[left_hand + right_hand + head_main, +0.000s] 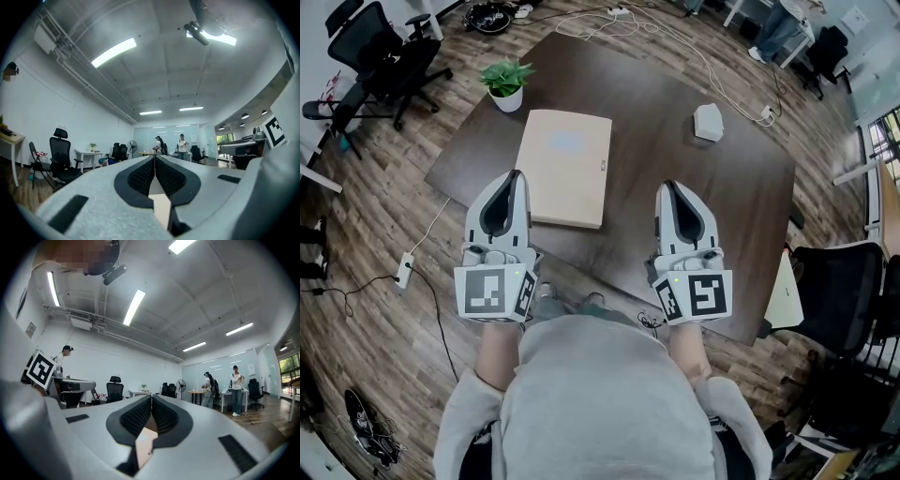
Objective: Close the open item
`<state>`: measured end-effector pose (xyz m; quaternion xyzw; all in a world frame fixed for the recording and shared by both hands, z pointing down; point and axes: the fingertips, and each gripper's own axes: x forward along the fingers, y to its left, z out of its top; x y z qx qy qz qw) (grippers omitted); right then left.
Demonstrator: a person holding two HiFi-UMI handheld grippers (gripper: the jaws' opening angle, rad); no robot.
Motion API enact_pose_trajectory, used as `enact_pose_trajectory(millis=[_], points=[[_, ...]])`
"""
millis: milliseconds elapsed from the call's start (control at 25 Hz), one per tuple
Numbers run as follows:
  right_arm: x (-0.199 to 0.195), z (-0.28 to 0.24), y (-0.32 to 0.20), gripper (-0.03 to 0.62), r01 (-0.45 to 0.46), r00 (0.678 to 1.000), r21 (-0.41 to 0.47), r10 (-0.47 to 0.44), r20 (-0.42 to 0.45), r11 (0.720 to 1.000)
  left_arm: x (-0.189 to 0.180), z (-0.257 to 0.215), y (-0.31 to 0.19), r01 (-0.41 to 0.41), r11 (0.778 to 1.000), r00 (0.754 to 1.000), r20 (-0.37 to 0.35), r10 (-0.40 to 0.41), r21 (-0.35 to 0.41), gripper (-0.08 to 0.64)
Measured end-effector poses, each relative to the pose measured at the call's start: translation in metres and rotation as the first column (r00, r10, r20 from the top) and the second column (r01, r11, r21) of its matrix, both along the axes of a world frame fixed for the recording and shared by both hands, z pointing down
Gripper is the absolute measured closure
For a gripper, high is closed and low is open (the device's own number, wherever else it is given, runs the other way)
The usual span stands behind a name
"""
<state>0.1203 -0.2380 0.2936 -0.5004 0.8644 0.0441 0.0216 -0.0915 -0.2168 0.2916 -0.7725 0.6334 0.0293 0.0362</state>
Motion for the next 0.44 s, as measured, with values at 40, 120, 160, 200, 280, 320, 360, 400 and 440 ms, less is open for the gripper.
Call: enact_pose_trajectory(millis=[40,120,160,200,280,320,360,400,440], points=[[0.0,-0.0004,0.0002,0.578,-0.001,1.0,0.0,0.001,0.0,1.0,0.0002,-0.0006,0.0,0.0,1.0,1.0,0.005,0.0,0.003,0.549],[-0.0002,-0.0007,0.0008,0.578,-0.002,1.0,-0.002,0.002,0.002,1.0,0.0005,-0.0012,0.0002,-0.002,1.0,1.0,0.008,0.002,0.005,0.549],[-0.0005,-0.0005,0.0011,0.578,-0.002,1.0,-0.003,0.002,0.002,1.0,0.0004,-0.001,0.0003,-0.002,1.0,1.0,0.009,0.002,0.004,0.549],[-0.0007,-0.0001,0.0015,0.578,-0.002,1.0,-0.003,0.002,0.003,1.0,0.0001,-0.0003,0.0002,0.0,1.0,1.0,0.011,0.0,0.002,0.549],[-0.0013,0.0008,0.0017,0.578,-0.002,1.0,-0.005,0.002,0.004,1.0,-0.0006,0.0017,-0.0002,0.006,1.0,1.0,0.019,-0.006,-0.003,0.549],[-0.0016,0.0011,0.0016,0.578,-0.002,1.0,-0.006,0.002,0.004,1.0,-0.0009,0.0026,-0.0005,0.007,1.0,1.0,0.022,-0.007,-0.007,0.549],[-0.0018,0.0013,0.0015,0.578,-0.003,1.0,-0.007,0.003,0.005,1.0,-0.001,0.0035,-0.0009,0.007,1.0,1.0,0.024,-0.007,-0.01,0.549],[-0.002,0.0016,0.0013,0.578,-0.004,1.0,-0.009,0.004,0.005,1.0,-0.0011,0.0043,-0.0011,0.007,1.0,1.0,0.025,-0.007,-0.014,0.549],[-0.0021,0.0018,0.0012,0.578,-0.004,1.0,-0.01,0.004,0.006,1.0,-0.0012,0.0053,-0.0014,0.007,1.0,1.0,0.026,-0.007,-0.018,0.549]])
